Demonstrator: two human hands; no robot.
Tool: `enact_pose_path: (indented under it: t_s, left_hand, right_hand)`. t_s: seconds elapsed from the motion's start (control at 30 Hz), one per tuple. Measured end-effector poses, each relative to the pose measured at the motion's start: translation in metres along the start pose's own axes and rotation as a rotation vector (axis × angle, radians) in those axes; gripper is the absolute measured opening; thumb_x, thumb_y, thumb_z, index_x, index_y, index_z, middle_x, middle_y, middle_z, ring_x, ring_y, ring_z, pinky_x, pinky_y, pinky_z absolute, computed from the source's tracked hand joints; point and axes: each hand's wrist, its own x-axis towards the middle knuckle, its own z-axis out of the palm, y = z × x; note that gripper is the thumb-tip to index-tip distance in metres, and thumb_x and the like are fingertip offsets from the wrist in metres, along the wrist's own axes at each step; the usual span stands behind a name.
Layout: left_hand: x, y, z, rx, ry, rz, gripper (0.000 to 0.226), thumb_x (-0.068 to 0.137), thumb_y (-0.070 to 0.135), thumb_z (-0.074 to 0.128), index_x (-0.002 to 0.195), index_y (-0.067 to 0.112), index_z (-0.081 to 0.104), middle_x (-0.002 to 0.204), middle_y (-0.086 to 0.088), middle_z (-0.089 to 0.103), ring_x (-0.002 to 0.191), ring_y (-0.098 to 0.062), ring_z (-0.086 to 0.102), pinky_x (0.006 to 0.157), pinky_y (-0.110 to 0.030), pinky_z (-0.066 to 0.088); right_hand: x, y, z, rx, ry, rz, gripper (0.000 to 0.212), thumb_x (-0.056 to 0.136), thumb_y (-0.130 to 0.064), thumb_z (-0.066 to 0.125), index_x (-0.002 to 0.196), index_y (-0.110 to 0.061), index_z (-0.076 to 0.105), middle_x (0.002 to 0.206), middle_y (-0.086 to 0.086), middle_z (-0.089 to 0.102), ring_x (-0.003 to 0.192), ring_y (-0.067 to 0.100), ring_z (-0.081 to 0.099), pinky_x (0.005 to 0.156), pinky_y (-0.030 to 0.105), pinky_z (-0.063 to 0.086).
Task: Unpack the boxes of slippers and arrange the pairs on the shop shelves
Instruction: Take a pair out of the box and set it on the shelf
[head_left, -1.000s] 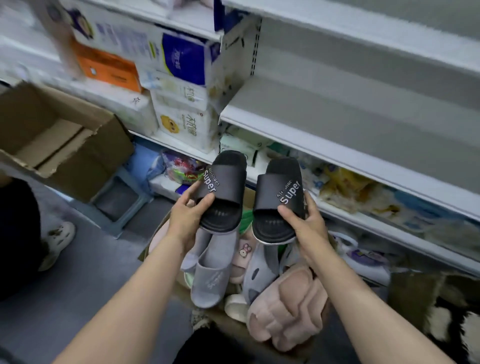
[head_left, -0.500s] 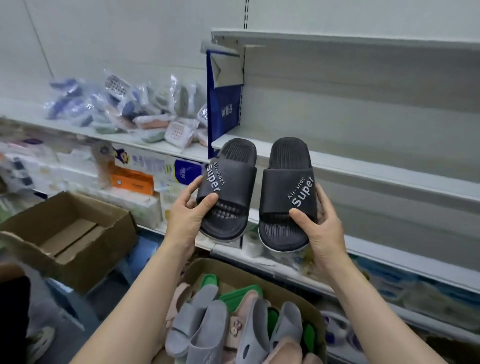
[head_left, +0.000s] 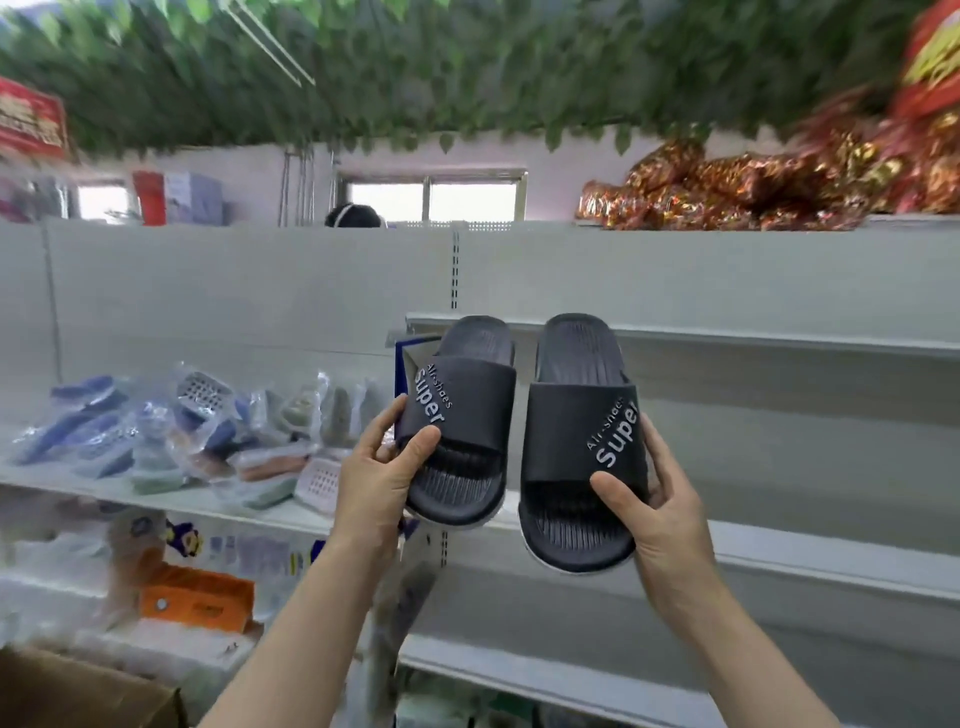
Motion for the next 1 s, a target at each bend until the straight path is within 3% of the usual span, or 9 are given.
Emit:
enact_pose_path:
  t_s: [0.13,0.23,0.3,0.37,0.43,0.53,0.7,0.83,1.0]
  left_hand:
    - [0.060,0.011,0.009,-0.043,-0.020,0.006,0.050,0.084,0.006,0.071,0.130,0.019,0.060,0.104,-0.006,0.076,0.091,-0.017,0.075,0.068,-0.025,0.060]
    - [0.112,0.014,0.016,0.003,0.007,0.010,0.048,0.085,0.009,0.074,0.130,0.019,0.060,0.106,-0.009,0.075,0.091,-0.020,0.074,0.076,-0.031,0.062]
    - [0.147,0.015,0.020,0.023,0.007,-0.014,0.052,0.082,0.012,0.079,0.130,0.021,0.060,0.110,-0.010,0.074,0.097,-0.026,0.073,0.086,-0.042,0.060]
    - [0.179,0.017,0.022,0.046,-0.003,-0.042,0.056,0.080,0.014,0.081,0.131,0.019,0.059,0.114,-0.011,0.072,0.098,-0.028,0.072,0.076,-0.040,0.061]
    - [0.206,0.020,0.026,0.094,-0.003,-0.051,0.057,0.080,0.017,0.082,0.132,0.016,0.058,0.113,-0.012,0.071,0.095,-0.028,0.072,0.067,-0.035,0.061]
    - [0.240,0.024,0.029,0.241,0.013,-0.072,0.060,0.079,0.029,0.084,0.131,0.014,0.060,0.110,-0.009,0.071,0.093,-0.024,0.071,0.074,-0.037,0.061]
    - [0.272,0.030,0.028,0.436,0.026,-0.054,0.056,0.076,0.046,0.083,0.118,0.012,0.067,0.109,-0.008,0.070,0.097,-0.027,0.068,0.070,-0.036,0.061]
    - [0.271,0.039,0.024,0.580,-0.027,-0.040,0.068,0.073,0.071,0.071,0.113,0.016,0.070,0.110,-0.006,0.070,0.101,-0.026,0.065,0.091,-0.048,0.057]
    - [0.238,0.055,0.016,0.753,-0.119,0.146,0.090,0.071,0.081,0.056,0.139,0.023,0.056,0.134,-0.002,0.061,0.122,-0.023,0.055,0.105,-0.043,0.045]
  right_hand:
    - [0.030,-0.003,0.011,0.045,-0.020,-0.033,0.091,0.065,-0.018,0.085,0.146,-0.025,0.044,0.125,-0.006,0.071,0.116,0.015,0.067,0.085,0.023,0.056]
    - [0.053,-0.005,0.020,0.036,-0.018,-0.051,0.109,0.052,-0.032,0.096,0.148,-0.024,0.045,0.127,0.000,0.071,0.115,0.017,0.068,0.084,0.025,0.057]
    - [0.069,-0.007,0.025,0.032,-0.003,-0.077,0.102,0.057,-0.025,0.090,0.148,-0.023,0.044,0.124,0.002,0.072,0.114,0.020,0.069,0.084,0.029,0.059]
    - [0.084,-0.009,0.031,0.024,-0.009,-0.103,0.099,0.058,-0.022,0.087,0.148,-0.023,0.046,0.122,0.000,0.073,0.113,0.019,0.069,0.083,0.026,0.058]
    - [0.099,-0.010,0.036,-0.003,-0.001,-0.116,0.110,0.048,-0.035,0.099,0.146,-0.024,0.048,0.123,-0.001,0.072,0.113,0.017,0.069,0.082,0.023,0.057]
    - [0.120,-0.012,0.043,-0.026,0.039,-0.117,0.126,0.035,-0.049,0.101,0.146,-0.023,0.048,0.124,-0.002,0.072,0.114,0.016,0.068,0.085,0.024,0.057]
    - [0.148,-0.013,0.053,-0.119,0.070,-0.109,0.124,0.037,-0.054,0.098,0.146,-0.022,0.049,0.120,-0.007,0.073,0.113,0.012,0.068,0.091,0.025,0.056]
    - [0.175,-0.013,0.060,-0.172,0.086,-0.050,0.099,0.055,-0.041,0.096,0.143,-0.022,0.054,0.115,-0.002,0.075,0.109,0.018,0.070,0.097,0.039,0.054]
    - [0.226,-0.018,0.067,-0.227,0.133,0.043,0.046,0.076,-0.021,0.085,0.118,-0.012,0.069,0.105,0.006,0.077,0.102,0.027,0.073,0.094,0.043,0.057]
